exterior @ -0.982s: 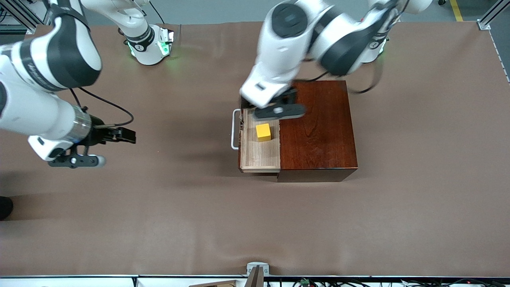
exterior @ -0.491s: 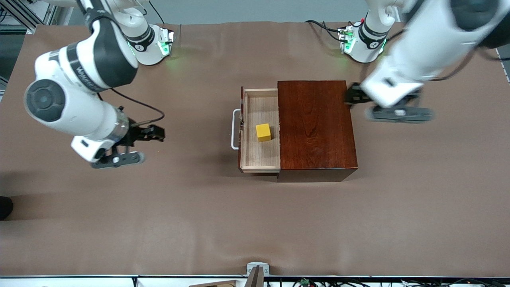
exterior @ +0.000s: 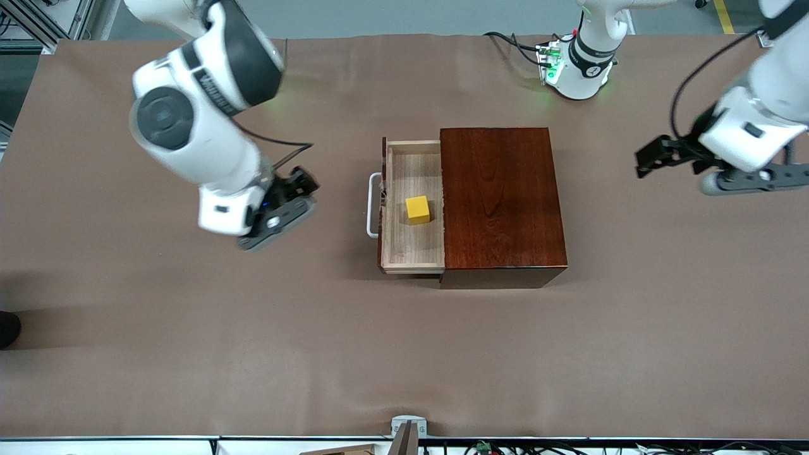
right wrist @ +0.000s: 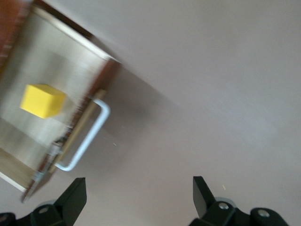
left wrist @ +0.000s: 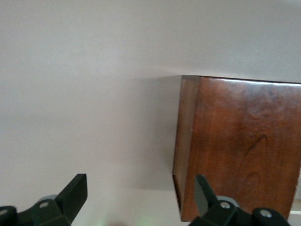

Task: Open drawer, take yellow block, close drawer
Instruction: 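Move the right gripper over the yellow cube inside the drawer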

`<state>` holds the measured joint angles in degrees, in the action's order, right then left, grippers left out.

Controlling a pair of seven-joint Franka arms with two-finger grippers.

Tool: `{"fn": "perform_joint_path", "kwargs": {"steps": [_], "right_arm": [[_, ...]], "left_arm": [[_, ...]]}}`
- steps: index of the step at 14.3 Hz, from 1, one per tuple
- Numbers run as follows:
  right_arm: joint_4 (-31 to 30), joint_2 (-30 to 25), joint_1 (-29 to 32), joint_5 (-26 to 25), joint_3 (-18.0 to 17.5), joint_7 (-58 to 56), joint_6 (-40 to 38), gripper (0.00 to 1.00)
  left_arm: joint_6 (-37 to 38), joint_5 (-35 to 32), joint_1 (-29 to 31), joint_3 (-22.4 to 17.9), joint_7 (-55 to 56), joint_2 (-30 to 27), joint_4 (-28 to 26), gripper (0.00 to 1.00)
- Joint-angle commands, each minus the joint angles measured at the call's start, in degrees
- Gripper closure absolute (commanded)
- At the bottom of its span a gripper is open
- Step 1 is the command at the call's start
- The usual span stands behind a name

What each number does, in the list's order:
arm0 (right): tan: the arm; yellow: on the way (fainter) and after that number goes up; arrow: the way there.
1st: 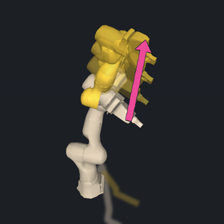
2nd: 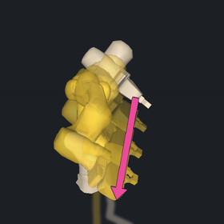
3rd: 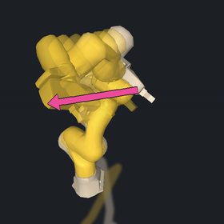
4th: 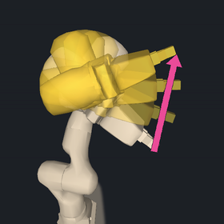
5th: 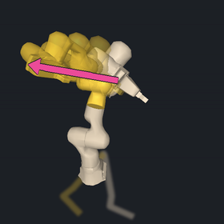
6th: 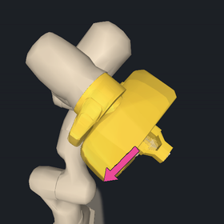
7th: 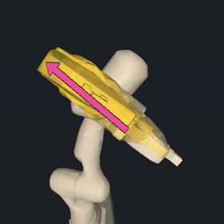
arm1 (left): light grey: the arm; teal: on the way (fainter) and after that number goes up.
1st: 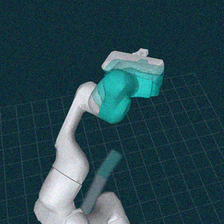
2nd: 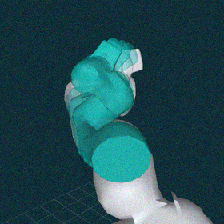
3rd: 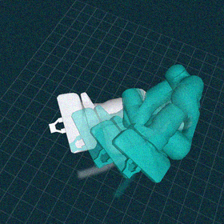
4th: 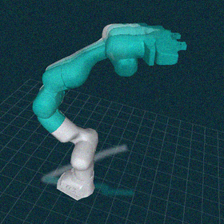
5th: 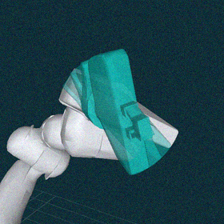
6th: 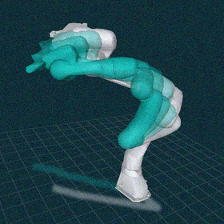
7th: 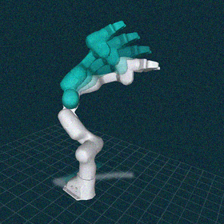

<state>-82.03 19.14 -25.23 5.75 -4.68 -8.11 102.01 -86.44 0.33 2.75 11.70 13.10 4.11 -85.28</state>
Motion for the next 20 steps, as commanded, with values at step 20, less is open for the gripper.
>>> {"fn": "perform_joint_path", "kwargs": {"steps": [20], "right_arm": [[-7.09,7.75,-11.77,0.05,0.64,-27.48,23.85,0.00]], "left_arm": [[-2.42,0.81,-3.19,-8.54,-7.04,-1.30,-1.64,0.00]]}}
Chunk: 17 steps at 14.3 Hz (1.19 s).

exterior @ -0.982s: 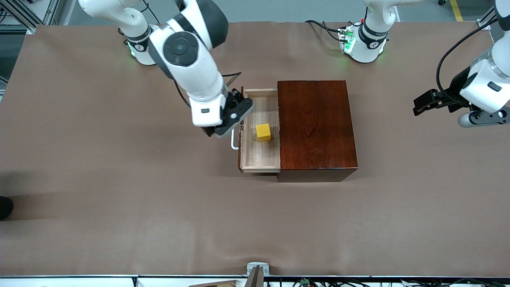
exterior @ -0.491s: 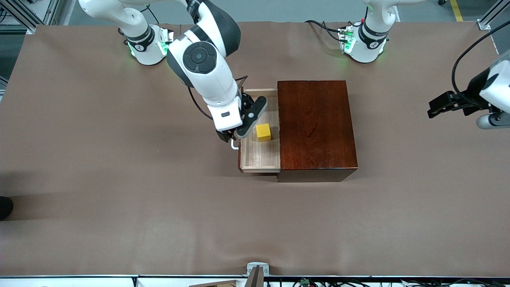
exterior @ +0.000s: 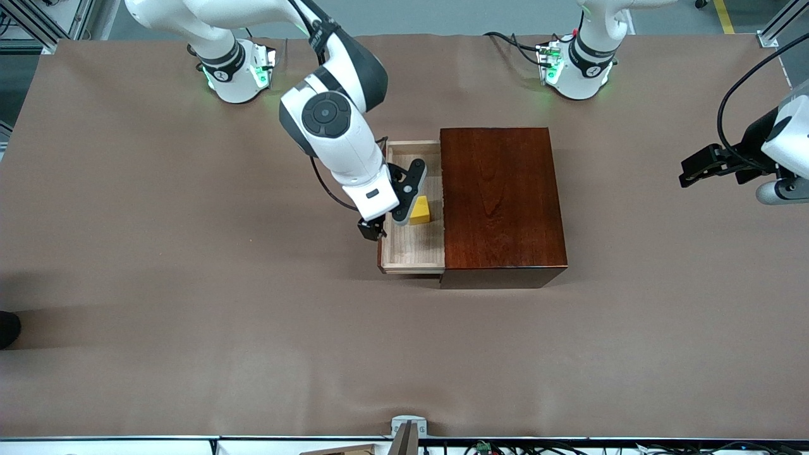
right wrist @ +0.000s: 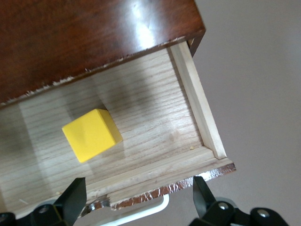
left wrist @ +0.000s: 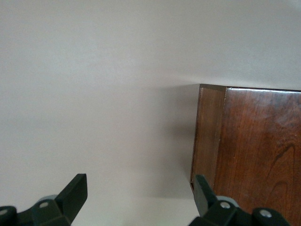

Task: Open drawer, take yellow block, close drawer
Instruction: 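Move the right gripper over the yellow cube inside the drawer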

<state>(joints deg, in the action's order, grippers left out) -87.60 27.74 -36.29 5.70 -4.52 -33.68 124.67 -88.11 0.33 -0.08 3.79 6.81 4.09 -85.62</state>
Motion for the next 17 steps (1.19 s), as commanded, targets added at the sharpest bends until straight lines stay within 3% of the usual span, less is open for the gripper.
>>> {"fn": "perform_joint_path", "kwargs": {"steps": [1,17], "right_arm": [[-1.43,-0.84,-0.97,0.19,0.47,-2.09,1.19,0.00],[-0.82,-1.19,2.36,0.54,0.74,-6.39,-0.30,0.00]], "left_arm": [[-0.74,0.81,-0.36,-0.63,-0.74,-1.28,-1.30,0.00],[-0.66,0.90,-0.53,-0.45,-0.74,-1.28,-1.30,0.00]]}}
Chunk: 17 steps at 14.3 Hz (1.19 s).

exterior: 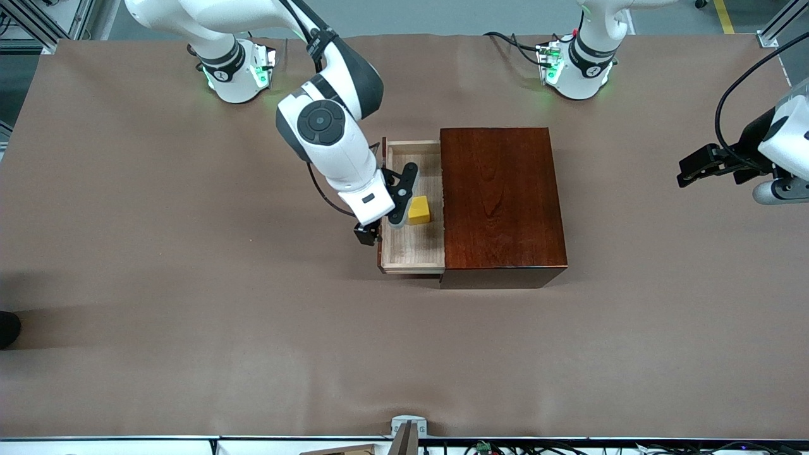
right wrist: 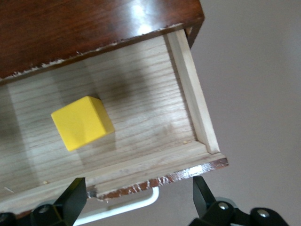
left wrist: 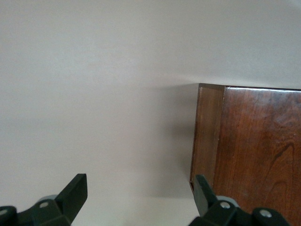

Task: Open drawer, take yellow block, close drawer
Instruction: 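Move the right gripper over the yellow cube inside the drawer, then lower the right gripper and grasp the yellow cube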

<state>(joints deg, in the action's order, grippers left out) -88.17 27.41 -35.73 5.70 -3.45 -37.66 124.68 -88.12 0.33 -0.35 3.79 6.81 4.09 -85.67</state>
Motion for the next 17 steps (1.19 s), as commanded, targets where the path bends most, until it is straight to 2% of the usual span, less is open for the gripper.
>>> {"fn": "perform_joint_path", "kwargs": {"steps": [1,5,8,12,14,17], "right_arm": [[-0.25,-0.69,1.80,0.54,-0.42,-4.51,-0.32,0.00],[-0.25,0.45,0.31,0.63,-0.42,-7.86,2.06,0.00],[-0.25,2.73,-0.30,0.98,-0.77,-14.44,2.15,0.00],[-0.16,3.88,-4.95,4.32,-1.30,-14.12,2.06,0.00],[1.24,6.16,-5.14,6.33,-1.30,-13.85,2.15,0.00],[1.51,6.61,-5.58,7.13,-1.30,-13.24,2.15,0.00]], "left_arm": [[-0.65,0.90,-0.18,-0.45,-0.74,-1.37,-1.25,0.00],[-0.57,0.90,0.00,-0.45,-0.74,-1.28,-1.25,0.00],[-0.57,0.90,-0.35,-0.45,-0.65,-1.28,-1.34,0.00],[-0.57,0.90,-0.27,-0.45,-0.74,-1.11,-1.34,0.00],[-0.57,0.90,-0.35,-0.45,-0.66,-1.11,-1.34,0.00],[-0.57,0.99,-0.27,-0.45,-0.65,-1.02,-1.34,0.00]]}}
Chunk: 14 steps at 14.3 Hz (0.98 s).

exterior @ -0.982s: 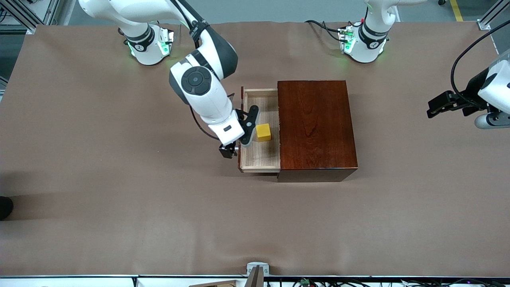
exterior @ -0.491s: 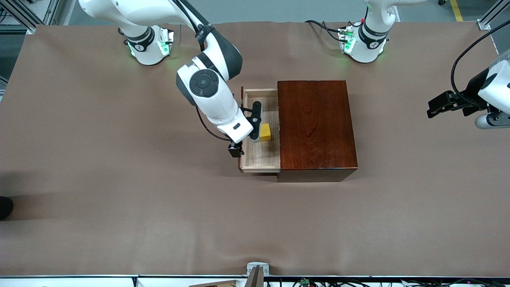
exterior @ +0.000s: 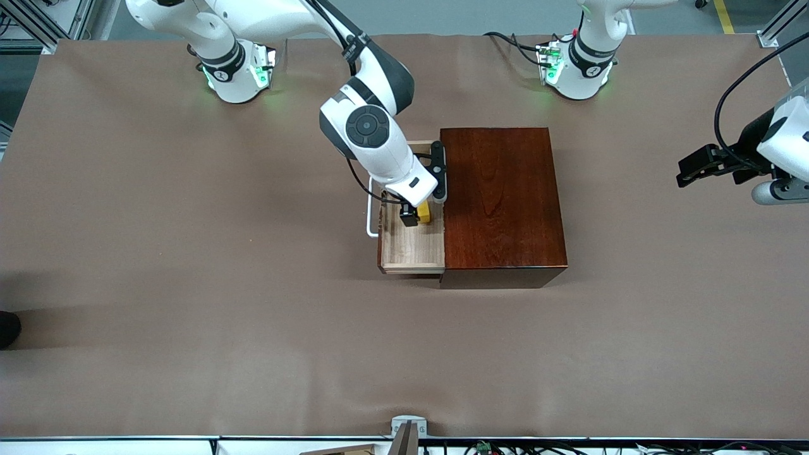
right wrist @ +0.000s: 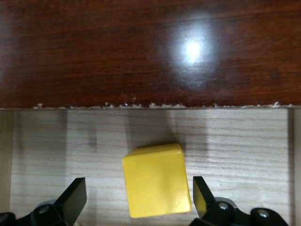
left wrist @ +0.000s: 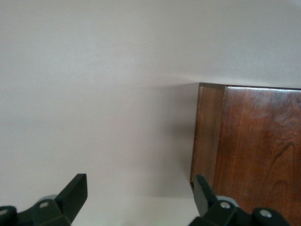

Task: Open drawer, take yellow block, close drawer
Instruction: 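Lower the right gripper and grasp the yellow cube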

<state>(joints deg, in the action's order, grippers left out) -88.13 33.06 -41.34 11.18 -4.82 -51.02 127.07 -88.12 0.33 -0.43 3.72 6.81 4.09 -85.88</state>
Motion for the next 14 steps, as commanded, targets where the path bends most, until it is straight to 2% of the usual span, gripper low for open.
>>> {"fn": "perform_joint_path", "kwargs": {"steps": [1,3,4,5,14], "right_arm": [[1.47,1.30,-0.41,1.48,0.16,0.30,0.11,0.00],[1.38,2.44,-0.58,1.48,0.16,0.22,2.65,0.00],[1.38,3.05,-0.93,1.48,0.16,0.30,2.83,0.37],[1.38,3.15,-1.20,1.48,0.16,0.57,2.92,0.99],[1.47,2.88,-0.59,0.34,0.51,-0.48,2.75,1.00]], "left_arm": [[-0.65,0.99,-0.19,-0.38,-0.65,-1.02,-1.13,0.00],[-0.57,0.99,-0.19,-0.38,-0.65,-0.93,-1.13,0.00],[-0.65,0.99,-0.19,-0.38,-0.74,-0.84,-1.13,0.00],[-0.57,1.08,-0.02,-0.38,-0.66,-0.84,-1.13,0.00],[-0.66,1.34,-0.28,-0.38,-0.65,-0.84,-1.04,0.00]]}}
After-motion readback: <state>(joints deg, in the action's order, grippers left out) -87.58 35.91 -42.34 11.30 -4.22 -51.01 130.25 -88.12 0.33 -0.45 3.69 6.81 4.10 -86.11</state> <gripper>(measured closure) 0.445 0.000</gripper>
